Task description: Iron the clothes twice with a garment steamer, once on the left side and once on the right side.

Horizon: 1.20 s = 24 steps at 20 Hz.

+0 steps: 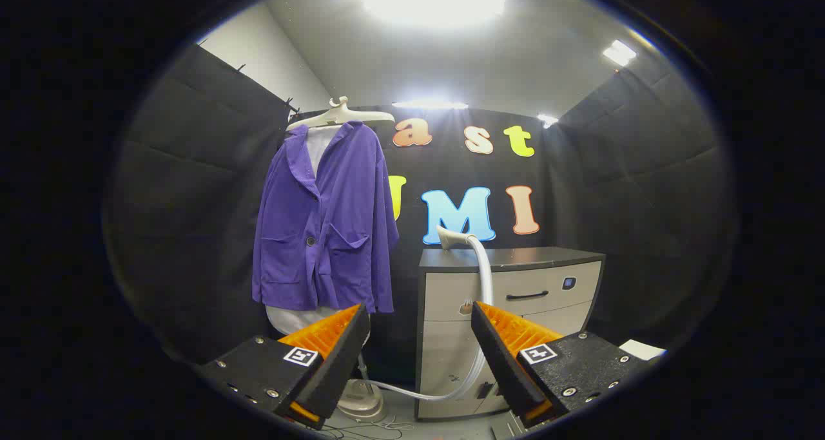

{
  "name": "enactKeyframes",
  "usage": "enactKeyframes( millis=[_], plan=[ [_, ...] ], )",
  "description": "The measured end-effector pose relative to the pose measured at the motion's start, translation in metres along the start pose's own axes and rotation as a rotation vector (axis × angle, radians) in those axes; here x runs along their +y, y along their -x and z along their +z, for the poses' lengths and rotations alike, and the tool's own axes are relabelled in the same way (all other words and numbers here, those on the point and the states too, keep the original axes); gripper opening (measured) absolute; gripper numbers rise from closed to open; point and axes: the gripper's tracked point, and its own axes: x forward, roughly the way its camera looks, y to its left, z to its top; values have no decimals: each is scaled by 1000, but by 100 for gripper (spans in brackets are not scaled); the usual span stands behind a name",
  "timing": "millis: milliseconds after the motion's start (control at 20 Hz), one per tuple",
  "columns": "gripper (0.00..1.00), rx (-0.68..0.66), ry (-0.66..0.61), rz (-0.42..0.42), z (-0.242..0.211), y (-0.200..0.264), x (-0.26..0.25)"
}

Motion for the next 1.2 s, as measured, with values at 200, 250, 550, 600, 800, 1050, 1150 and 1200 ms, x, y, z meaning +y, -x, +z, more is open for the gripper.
enactKeyframes(
  millis=[200,250,550,600,800,1050,1150,1200],
  plan=[
    [97,-1,0,2,2,1,2],
    [97,0,-5,4,1,3,3],
    [97,5,-5,7,-1,7,8],
    [97,4,-6,7,0,7,9],
    [97,-5,-2,6,5,5,12],
    [97,-16,3,-12,17,-9,11],
    [97,-25,7,-18,27,-17,12],
    [97,-28,11,-18,32,-21,13]
  ],
)
